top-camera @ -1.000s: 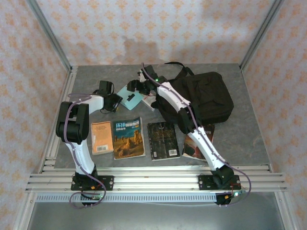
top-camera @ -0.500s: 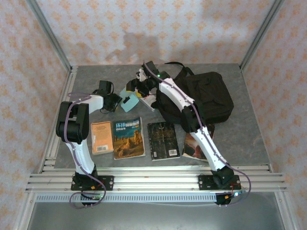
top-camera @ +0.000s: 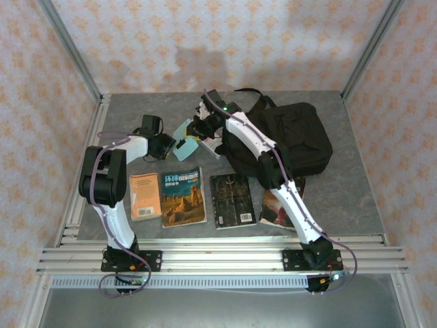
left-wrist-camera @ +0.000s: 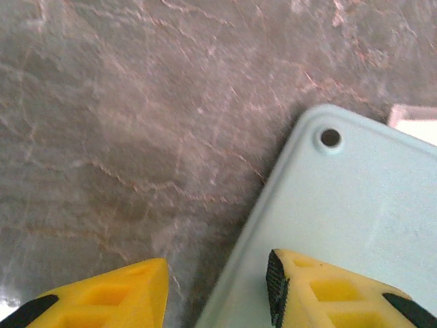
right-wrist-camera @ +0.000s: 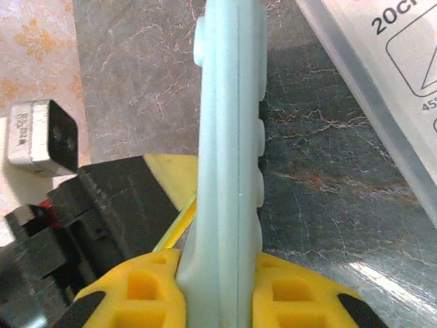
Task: Pack the student bag
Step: Pick up the calculator from the top-center of the table.
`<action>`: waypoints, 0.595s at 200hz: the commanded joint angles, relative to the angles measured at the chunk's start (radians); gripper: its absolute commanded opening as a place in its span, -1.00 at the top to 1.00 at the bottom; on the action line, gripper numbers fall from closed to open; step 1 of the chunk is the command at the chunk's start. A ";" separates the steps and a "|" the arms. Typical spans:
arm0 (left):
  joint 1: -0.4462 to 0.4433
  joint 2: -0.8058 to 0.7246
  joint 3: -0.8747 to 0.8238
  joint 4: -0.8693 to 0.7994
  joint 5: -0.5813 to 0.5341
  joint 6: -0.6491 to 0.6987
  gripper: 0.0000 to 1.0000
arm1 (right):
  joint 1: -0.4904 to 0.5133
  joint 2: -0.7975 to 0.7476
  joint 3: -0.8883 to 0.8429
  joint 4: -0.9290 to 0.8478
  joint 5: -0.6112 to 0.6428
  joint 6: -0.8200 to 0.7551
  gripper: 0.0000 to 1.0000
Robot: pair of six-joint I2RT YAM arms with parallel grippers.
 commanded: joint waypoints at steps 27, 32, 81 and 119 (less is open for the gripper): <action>0.015 -0.188 0.044 -0.178 0.049 0.025 0.00 | 0.012 -0.186 -0.009 -0.139 0.233 -0.192 0.78; 0.020 -0.211 0.054 -0.199 0.048 0.032 -0.04 | 0.015 -0.205 -0.011 -0.153 0.259 -0.219 0.77; 0.042 -0.395 0.138 -0.364 0.040 0.054 -0.40 | 0.056 -0.405 -0.140 -0.188 0.491 -0.423 0.79; 0.042 -0.433 0.152 -0.401 0.189 -0.016 -0.55 | 0.142 -0.537 -0.259 -0.157 0.832 -0.604 0.76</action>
